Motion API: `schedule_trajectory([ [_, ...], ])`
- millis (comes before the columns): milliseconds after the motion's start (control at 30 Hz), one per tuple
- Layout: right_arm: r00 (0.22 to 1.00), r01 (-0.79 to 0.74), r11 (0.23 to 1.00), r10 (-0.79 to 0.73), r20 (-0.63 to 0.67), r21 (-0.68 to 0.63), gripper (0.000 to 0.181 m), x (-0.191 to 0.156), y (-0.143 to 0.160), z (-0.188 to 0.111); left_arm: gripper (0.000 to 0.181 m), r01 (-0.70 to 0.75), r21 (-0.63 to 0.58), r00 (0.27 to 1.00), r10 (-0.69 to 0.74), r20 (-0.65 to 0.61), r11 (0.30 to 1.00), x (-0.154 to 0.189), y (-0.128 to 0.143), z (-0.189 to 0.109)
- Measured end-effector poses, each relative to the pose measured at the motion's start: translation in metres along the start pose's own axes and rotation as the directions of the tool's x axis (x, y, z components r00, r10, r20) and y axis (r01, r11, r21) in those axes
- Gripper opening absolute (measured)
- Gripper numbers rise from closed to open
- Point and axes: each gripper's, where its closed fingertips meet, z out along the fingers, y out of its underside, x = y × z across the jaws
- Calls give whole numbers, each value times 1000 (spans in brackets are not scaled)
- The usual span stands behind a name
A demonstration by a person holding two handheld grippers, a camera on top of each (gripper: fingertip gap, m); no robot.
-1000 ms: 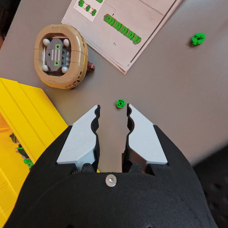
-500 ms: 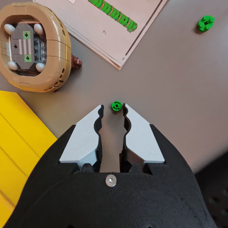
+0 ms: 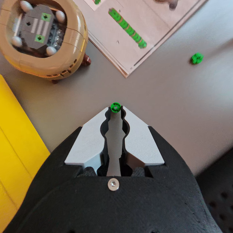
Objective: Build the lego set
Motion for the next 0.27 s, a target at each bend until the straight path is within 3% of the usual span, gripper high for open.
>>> schedule_trajectory([
  [67, 1000, 21, 998, -22, 2, 62, 24, -6, -24, -8, 14, 131, 113, 987, -118, -112, 985, 14, -15, -13],
  [133, 998, 52, 984, -57, 29, 168, 24, -22, -57, -19, 14, 338, 242, 890, -225, -397, 910, 49, -44, -39],
  [200, 995, 72, 963, -89, 54, 258, 27, -41, -92, -30, 14, 575, 266, 650, -235, -723, 774, 85, -74, -74],
  [267, 985, 99, 942, -138, 102, 322, 34, -71, -123, -41, 14, 679, 154, 426, -214, -879, 718, 111, -79, -90],
])
